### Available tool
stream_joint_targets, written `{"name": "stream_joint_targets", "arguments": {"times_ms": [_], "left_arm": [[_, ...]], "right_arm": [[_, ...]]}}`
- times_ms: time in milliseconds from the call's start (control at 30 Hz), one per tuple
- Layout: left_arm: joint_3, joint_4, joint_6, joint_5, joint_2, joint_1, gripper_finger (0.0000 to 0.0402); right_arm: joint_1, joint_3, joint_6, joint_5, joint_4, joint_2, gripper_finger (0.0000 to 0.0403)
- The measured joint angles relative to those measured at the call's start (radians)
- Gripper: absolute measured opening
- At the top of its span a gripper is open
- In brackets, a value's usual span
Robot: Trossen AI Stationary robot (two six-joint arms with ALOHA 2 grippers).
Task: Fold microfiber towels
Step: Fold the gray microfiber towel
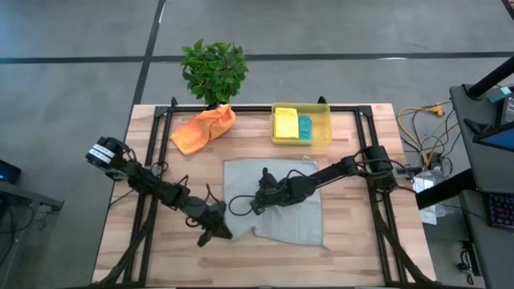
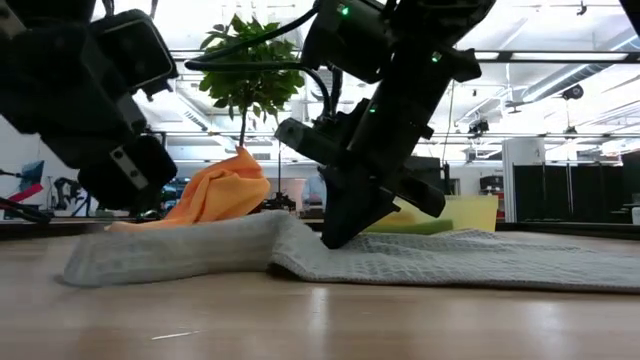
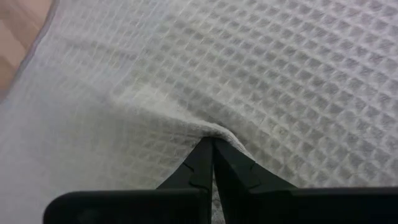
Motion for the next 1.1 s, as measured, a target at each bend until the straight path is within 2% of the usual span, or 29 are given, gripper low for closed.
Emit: {"name": "stream_joint_targets", "arguments": {"times_ms": [167,333,433,533,700,800,1100], "left_arm": [[-0.002,0.000,-0.084,0.035,-0.003,-0.003,0.0015],[0.002,-0.012,-0.089,0.051,-0.005,-0.030,0.0014],[0.011,-0.017,-0.052,0.001,-0.005,-0.047,0.0004],[0.035,-0.080,-0.008,-0.070,-0.004,-0.059,0.0002],[0.090,-0.234,0.067,-0.172,-0.003,-0.060,0.0000],[0.125,-0.366,0.075,-0.231,-0.003,-0.060,0.0000],[0.140,-0.511,0.067,-0.247,0.032,-0.059,0.0000]], "right_arm": [[-0.005,-0.001,-0.022,0.000,0.001,0.000,0.0008],[0.008,0.018,-0.111,0.031,-0.011,-0.020,0.0008],[0.031,0.019,-0.167,0.081,-0.015,-0.049,0.0008],[0.061,0.022,-0.174,0.083,0.000,-0.090,0.0008],[0.136,0.019,-0.140,0.038,0.028,-0.090,0.0008],[0.183,0.022,-0.106,-0.023,0.047,-0.090,0.0008],[0.297,0.007,-0.011,-0.077,-0.002,-0.073,0.0008]]}}
